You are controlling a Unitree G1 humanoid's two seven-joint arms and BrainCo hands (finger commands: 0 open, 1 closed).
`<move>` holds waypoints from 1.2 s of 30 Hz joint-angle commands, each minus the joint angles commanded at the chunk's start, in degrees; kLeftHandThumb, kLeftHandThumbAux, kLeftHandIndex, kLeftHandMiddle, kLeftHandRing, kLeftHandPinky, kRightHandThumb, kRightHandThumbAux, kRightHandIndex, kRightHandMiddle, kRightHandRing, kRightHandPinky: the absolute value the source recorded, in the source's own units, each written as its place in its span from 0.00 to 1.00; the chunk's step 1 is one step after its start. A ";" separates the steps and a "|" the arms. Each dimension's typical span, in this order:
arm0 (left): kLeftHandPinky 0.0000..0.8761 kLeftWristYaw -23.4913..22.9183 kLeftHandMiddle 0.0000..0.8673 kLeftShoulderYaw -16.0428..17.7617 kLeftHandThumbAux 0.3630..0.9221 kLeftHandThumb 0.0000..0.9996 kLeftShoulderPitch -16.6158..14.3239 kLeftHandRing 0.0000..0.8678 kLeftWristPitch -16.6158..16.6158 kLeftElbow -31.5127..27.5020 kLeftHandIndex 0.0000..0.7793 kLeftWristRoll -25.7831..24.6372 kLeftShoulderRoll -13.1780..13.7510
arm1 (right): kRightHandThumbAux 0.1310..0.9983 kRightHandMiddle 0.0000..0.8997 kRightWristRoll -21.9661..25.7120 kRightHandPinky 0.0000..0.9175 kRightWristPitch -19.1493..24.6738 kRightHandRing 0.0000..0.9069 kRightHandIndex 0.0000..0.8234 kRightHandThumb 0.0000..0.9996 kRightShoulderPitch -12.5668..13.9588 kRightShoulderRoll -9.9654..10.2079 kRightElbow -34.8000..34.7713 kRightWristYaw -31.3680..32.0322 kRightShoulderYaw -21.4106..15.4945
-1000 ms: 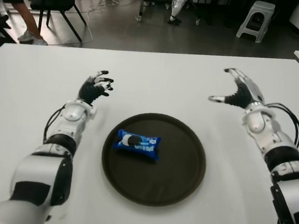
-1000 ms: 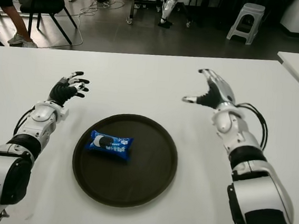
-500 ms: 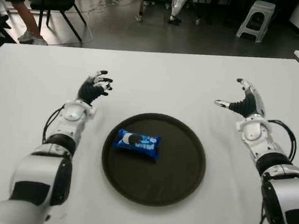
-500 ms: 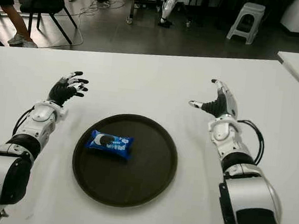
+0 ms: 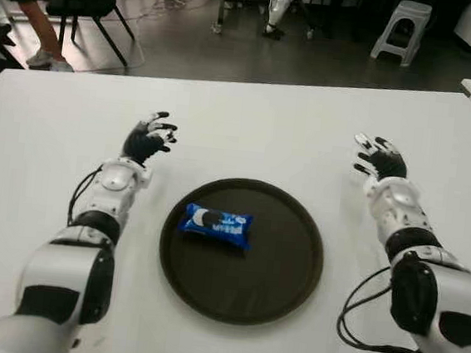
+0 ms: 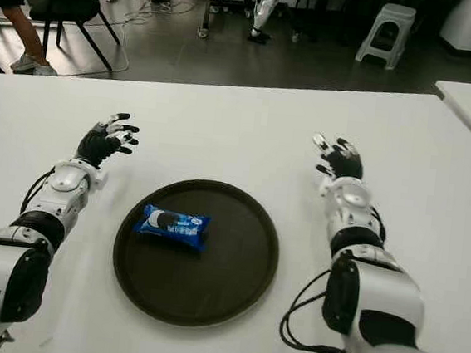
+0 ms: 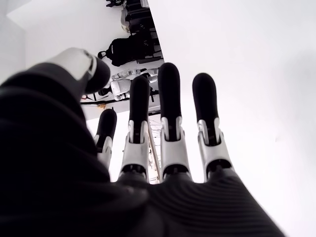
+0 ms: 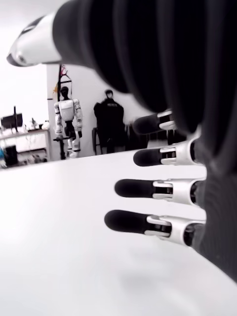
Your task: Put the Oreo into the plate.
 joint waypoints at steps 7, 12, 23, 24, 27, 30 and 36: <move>0.47 0.22 0.36 -0.34 0.54 0.21 0.08 0.42 -0.13 -0.02 0.23 0.42 0.28 | 0.60 0.29 -0.53 0.42 0.33 0.35 0.18 0.07 0.66 0.39 0.90 1.26 -0.92; 0.48 0.06 0.37 -0.24 0.53 0.22 0.08 0.43 0.00 0.00 0.23 0.18 0.27 | 0.59 0.29 -1.72 0.43 -0.70 0.35 0.19 0.09 1.14 0.62 0.95 1.73 -0.32; 0.49 -0.39 0.36 -0.12 0.50 0.21 0.05 0.42 0.48 0.17 0.22 -0.04 0.03 | 0.60 0.30 -6.68 0.40 -4.43 0.34 0.23 0.02 1.77 1.27 0.78 3.94 4.05; 0.49 -0.60 0.36 -0.04 0.50 0.21 0.05 0.42 0.45 0.18 0.22 -0.14 0.00 | 0.61 0.30 -7.36 0.40 -4.99 0.34 0.23 0.02 1.94 1.46 0.77 4.09 4.70; 0.50 -1.00 0.36 0.12 0.49 0.22 0.06 0.43 0.28 0.20 0.23 -0.34 -0.11 | 0.62 0.31 -9.04 0.39 -6.46 0.35 0.24 0.00 2.39 1.81 0.72 4.70 6.47; 0.50 -1.11 0.36 0.20 0.49 0.22 0.05 0.44 0.19 0.21 0.23 -0.39 -0.25 | 0.62 0.31 -10.23 0.38 -7.44 0.34 0.24 0.00 2.61 1.82 0.74 5.24 7.77; 0.52 -1.24 0.37 0.20 0.49 0.23 0.08 0.44 -0.04 0.15 0.24 -0.34 -0.48 | 0.62 0.30 -12.37 0.36 -9.60 0.33 0.23 0.00 3.00 2.12 0.67 5.84 10.05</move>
